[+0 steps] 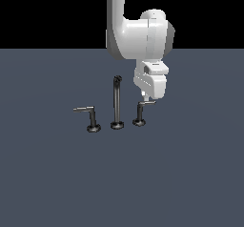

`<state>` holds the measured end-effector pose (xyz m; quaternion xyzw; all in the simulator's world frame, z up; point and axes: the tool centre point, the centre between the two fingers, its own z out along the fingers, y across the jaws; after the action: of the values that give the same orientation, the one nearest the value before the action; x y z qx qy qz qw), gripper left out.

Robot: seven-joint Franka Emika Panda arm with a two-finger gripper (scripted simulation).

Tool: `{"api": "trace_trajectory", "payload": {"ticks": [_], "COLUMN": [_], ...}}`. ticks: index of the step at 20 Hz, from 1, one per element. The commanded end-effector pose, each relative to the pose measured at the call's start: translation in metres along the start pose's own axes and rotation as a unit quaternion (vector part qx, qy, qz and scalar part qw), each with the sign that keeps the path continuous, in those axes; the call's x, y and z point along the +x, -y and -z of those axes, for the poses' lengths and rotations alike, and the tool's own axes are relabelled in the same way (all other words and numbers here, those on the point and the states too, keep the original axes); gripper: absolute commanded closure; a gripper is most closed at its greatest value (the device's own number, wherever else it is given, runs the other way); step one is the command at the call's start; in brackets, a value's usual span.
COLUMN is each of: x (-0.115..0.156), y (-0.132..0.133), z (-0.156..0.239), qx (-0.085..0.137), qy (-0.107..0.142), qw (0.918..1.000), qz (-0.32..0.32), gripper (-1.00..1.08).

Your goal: Turn on the faucet by rotating a designated handle.

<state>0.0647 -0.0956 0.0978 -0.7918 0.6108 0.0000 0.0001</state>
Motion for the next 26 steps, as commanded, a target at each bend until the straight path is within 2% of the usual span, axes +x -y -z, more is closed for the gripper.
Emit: {"api": "trace_trajectory", "payload": {"ticks": [1, 10, 11, 12, 26], "x": [0.003, 0.019, 0.019, 0.011, 0.005], "y": [-0.006, -0.039, -0.039, -0.028, -0.076], "z": [0.0, 0.0, 0.0, 0.0, 0.0], "qx": [0.0, 0.0, 0.0, 0.005, 0.001], "qy": [0.0, 0.0, 0.0, 0.0, 0.0], "qw": [1.0, 1.0, 1.0, 1.0, 1.0], "qz": [0.0, 0.0, 0.0, 0.006, 0.001], "gripper": [1.08, 1.08, 1.08, 1.08, 1.08]}}
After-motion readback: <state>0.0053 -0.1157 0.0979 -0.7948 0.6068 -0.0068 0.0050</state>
